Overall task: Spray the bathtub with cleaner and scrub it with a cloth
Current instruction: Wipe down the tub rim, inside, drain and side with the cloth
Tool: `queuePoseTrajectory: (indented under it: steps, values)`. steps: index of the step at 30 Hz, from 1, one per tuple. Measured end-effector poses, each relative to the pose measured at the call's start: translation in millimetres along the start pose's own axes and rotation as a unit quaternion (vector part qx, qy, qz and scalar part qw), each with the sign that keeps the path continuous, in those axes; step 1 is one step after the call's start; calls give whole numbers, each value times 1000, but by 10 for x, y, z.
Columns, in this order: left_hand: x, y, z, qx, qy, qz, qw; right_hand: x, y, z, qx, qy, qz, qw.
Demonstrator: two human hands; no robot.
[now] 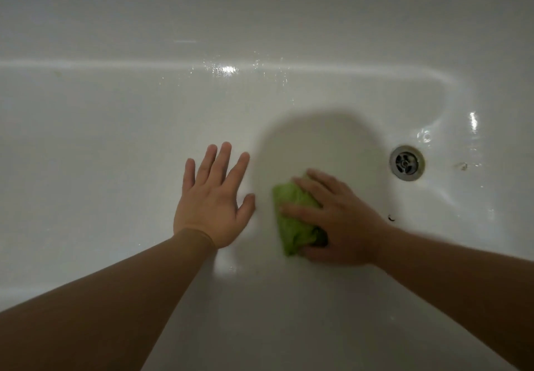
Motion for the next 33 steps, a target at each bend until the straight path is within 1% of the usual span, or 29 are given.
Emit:
queuePoseTrajectory:
  steps: [2,4,5,6,9,10,12,14,16,18,21,24,26,29,30,33]
  values:
    - [5,-12,-33,3,6,-1,1000,80,-25,112,5,52,21,998]
    - [6,-22,-66,2,10,-3,1000,-32,-2,0,31,100,34,994]
    - [2,-26,-80,2,12,-4,1000,-155,17,-131,46,102,35,993]
    - [-4,-26,-93,2,15,-6,1000,-318,49,-304,61,80,28,995]
    - [-26,-36,-126,1,20,-4,1000,-853,320,-943,88,-41,-31,995]
    - [-38,-40,-137,-1,20,-4,1000,-1000,462,-1125,88,-82,-39,992]
    - [-63,-50,-162,-3,21,-2,1000,-1202,662,-1358,69,-132,-16,989]
    - [-82,-62,-185,-3,22,-1,1000,-1250,713,-1404,51,-151,-9,987]
    - [-80,-72,-212,-2,24,-4,1000,-1145,617,-1268,57,-143,-29,988]
    - [-47,-91,-245,4,27,-9,1000,-871,428,-1035,41,-126,-10,991]
    - [55,-143,-326,16,36,-8,999,-239,207,-568,23,-74,44,996]
    - [122,-180,-405,24,50,-5,998,350,55,-104,6,2,65,998]
    - [136,-187,-442,26,54,-4,998,529,-9,21,-2,43,76,996]
    - [137,-179,-471,28,59,-6,998,361,38,-77,16,94,76,993]
    - [129,-172,-480,33,61,-10,998,195,60,-186,15,87,67,994]
    - [80,-163,-503,54,69,-26,996,-503,153,-606,31,13,31,999]
Point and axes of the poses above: each hand's wrist, its own x-axis away from the middle knuckle, its own y-axis out of the back of the hand, z = x × y, the point moved 4 cm from there along -x, towards the middle knuckle, and after that the axes turned 11 degrees about x, right-handed, at the moved point
